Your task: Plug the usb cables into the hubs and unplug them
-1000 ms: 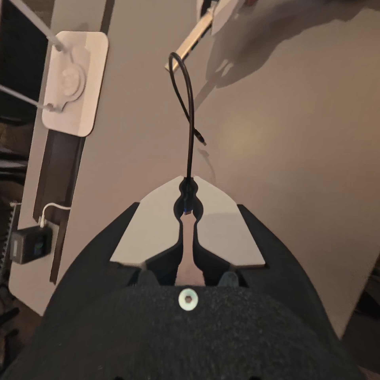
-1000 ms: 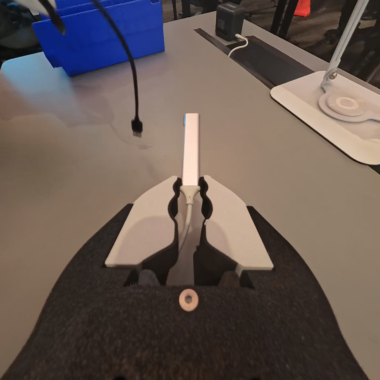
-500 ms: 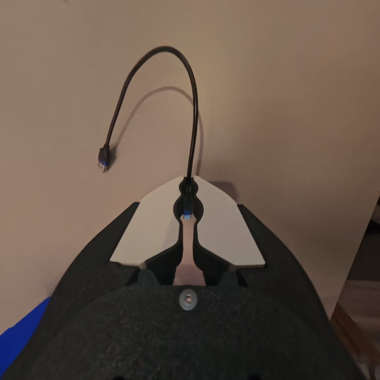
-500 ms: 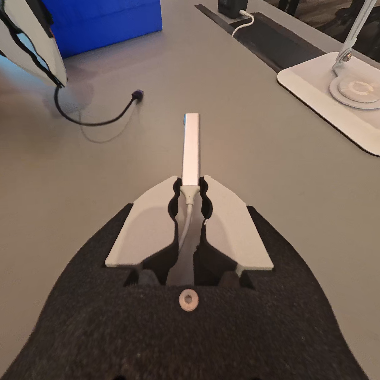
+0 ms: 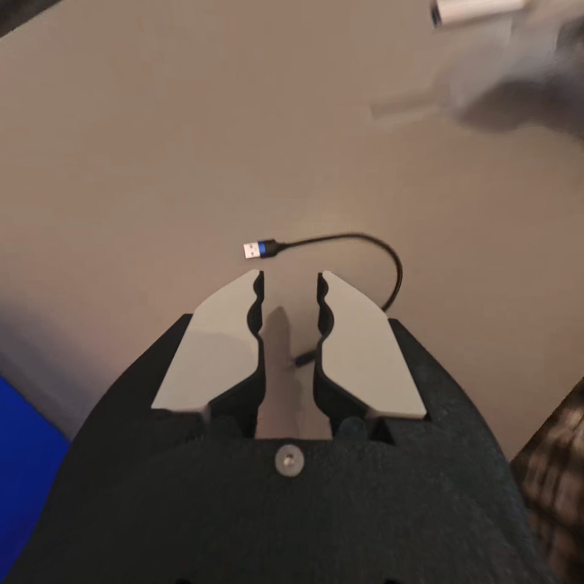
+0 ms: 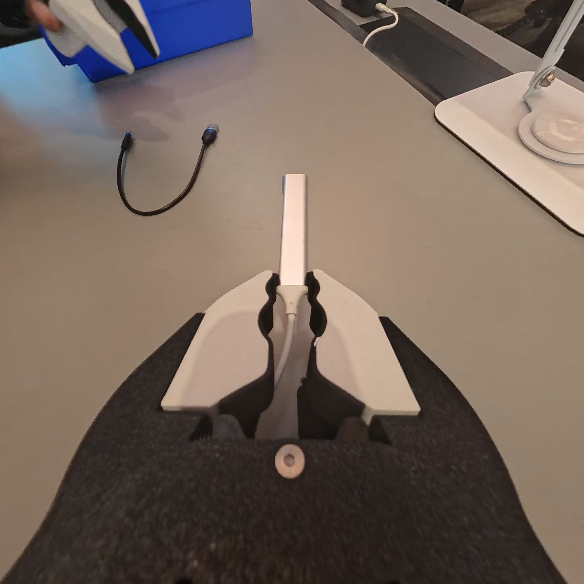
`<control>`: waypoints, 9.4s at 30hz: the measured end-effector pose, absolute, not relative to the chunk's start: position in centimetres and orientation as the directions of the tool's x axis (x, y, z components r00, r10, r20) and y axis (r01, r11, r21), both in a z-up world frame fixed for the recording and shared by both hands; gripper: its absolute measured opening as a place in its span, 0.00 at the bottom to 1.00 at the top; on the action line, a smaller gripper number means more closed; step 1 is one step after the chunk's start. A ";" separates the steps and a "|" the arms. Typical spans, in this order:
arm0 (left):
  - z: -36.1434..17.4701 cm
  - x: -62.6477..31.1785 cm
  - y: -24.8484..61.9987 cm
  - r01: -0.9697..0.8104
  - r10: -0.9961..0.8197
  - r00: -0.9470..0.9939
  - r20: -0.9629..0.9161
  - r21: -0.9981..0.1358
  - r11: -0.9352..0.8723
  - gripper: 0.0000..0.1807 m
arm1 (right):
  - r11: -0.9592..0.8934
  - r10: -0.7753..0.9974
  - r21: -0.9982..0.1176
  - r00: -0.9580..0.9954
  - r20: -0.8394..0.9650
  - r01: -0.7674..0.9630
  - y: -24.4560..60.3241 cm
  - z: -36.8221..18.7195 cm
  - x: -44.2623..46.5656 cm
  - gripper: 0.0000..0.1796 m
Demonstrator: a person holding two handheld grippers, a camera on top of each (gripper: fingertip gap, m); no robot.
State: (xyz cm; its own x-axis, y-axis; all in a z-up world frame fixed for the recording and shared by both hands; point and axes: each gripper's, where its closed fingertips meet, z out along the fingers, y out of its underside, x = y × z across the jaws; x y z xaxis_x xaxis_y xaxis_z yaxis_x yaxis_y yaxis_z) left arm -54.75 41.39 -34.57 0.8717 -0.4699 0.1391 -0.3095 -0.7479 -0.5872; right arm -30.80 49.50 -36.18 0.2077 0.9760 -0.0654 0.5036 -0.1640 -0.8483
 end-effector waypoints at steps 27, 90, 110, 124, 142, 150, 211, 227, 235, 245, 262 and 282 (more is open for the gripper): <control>-41.9 -54.6 44.2 -0.049 -0.058 0.998 0.016 -0.356 -0.933 0.21 | -0.153 0.977 -0.857 0.208 -0.055 0.492 49.0 -35.3 -31.2 0.10; -42.0 -44.8 41.1 -0.251 -0.401 0.913 0.068 -0.683 -0.686 0.03 | -0.204 0.958 -0.833 0.280 -0.062 0.515 49.6 -36.1 -31.3 0.10; -36.5 -39.7 47.2 -0.340 -0.571 0.821 0.004 -0.800 -0.494 0.02 | -0.273 0.908 -0.813 0.416 -0.043 0.514 51.1 -37.3 -31.2 0.10; -37.5 -39.4 47.9 -0.372 -0.588 0.809 0.004 -0.771 -0.517 0.02 | -0.326 0.850 -0.786 0.526 0.000 0.526 51.0 -38.2 -32.8 0.10; -37.9 -39.9 47.9 -0.354 -0.583 0.812 0.016 -0.781 -0.514 0.02 | -0.295 0.848 -0.773 0.527 0.059 0.561 50.1 -38.3 -33.6 0.10; -38.1 -39.9 48.0 -0.335 -0.578 0.815 0.037 -0.784 -0.523 0.02 | -0.325 0.833 -0.785 0.552 0.026 0.527 50.1 -38.2 -34.1 0.10; -37.4 -40.5 47.9 -0.203 -0.562 0.803 0.198 -0.796 -0.570 0.02 | -0.158 0.843 -0.786 0.496 0.208 0.598 48.6 -37.1 -35.4 0.10; -37.9 -40.3 47.9 -0.303 -0.585 0.807 0.087 -0.789 -0.535 0.02 | -0.135 0.847 -0.771 0.476 0.236 0.622 48.4 -37.1 -35.3 0.10; -37.8 -40.3 47.9 -0.308 -0.591 0.803 0.082 -0.791 -0.528 0.02 | -0.127 0.847 -0.782 0.477 0.234 0.610 48.4 -36.8 -35.3 0.10; -37.4 -40.1 47.9 -0.262 -0.593 0.794 0.132 -0.807 -0.530 0.02 | -0.202 0.864 -0.840 0.495 0.088 0.503 48.5 -36.4 -35.4 0.10; -36.7 -39.6 47.3 -0.283 -0.615 0.779 0.119 -0.810 -0.514 0.02 | -0.431 0.838 -0.853 0.482 -0.257 0.295 49.2 -36.2 -34.7 0.10; -37.0 -40.5 47.7 -0.219 -0.567 0.804 0.175 -0.800 -0.558 0.02 | -0.183 0.869 -0.831 0.483 0.113 0.524 48.4 -36.7 -35.5 0.10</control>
